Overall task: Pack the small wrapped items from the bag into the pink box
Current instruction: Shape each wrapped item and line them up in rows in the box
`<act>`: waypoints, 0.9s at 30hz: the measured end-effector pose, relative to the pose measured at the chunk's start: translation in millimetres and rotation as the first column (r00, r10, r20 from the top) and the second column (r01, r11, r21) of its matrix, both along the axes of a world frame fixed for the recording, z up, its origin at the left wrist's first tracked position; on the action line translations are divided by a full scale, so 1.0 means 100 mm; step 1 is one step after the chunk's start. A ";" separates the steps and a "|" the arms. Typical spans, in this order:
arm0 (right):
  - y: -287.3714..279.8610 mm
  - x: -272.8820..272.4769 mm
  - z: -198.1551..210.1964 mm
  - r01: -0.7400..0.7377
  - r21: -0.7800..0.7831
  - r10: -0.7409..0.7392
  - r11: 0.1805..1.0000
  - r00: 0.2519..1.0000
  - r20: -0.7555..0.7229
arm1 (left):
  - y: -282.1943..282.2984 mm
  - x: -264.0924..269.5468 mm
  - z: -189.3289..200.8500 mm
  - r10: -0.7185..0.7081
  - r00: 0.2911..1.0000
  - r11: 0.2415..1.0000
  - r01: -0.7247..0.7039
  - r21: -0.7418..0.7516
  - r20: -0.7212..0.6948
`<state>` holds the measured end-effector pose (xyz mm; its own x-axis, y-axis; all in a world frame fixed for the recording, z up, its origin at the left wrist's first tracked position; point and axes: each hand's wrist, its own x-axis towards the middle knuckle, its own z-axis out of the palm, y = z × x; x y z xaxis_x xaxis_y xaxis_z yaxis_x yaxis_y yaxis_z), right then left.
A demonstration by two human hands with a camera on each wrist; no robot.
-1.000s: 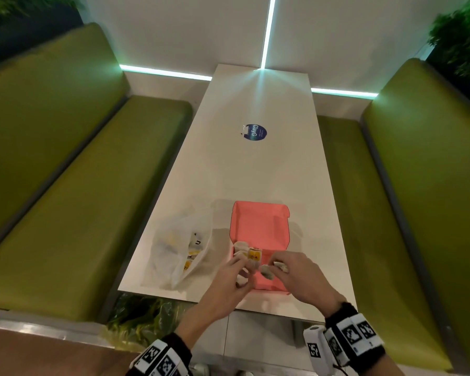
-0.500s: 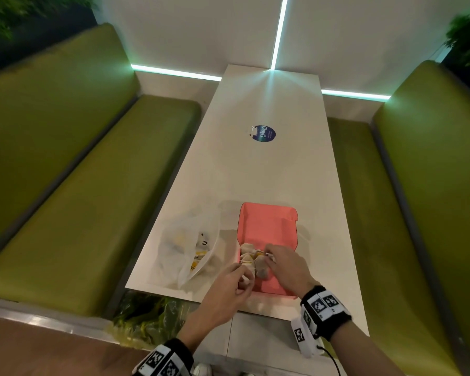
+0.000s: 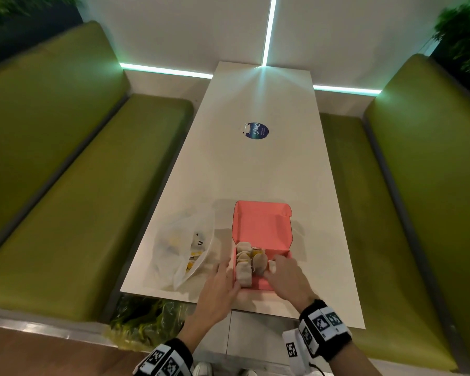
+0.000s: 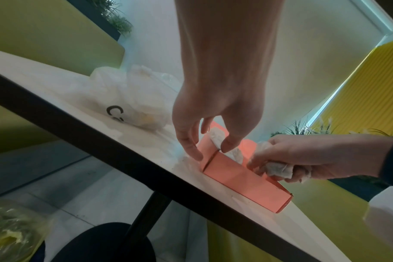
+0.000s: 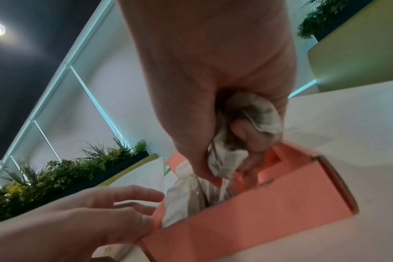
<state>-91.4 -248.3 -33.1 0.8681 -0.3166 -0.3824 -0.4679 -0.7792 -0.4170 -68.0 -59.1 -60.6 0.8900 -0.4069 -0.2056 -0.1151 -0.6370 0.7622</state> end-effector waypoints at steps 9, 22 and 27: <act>0.10 0.16 -0.33 0.097 0.085 -0.098 0.992 0.995 0.003 | 0.00 0.01 -0.06 0.024 0.996 0.997 -0.030 -0.073 -0.091; -0.04 -0.11 0.12 0.285 0.507 -0.410 0.813 0.899 0.153 | 0.02 -0.03 0.23 0.009 0.992 0.998 -0.002 -0.063 0.125; 0.01 -0.10 0.22 0.445 0.832 -0.640 0.331 0.754 -0.149 | -0.24 -0.04 0.46 -0.175 0.970 0.963 0.205 -0.174 0.171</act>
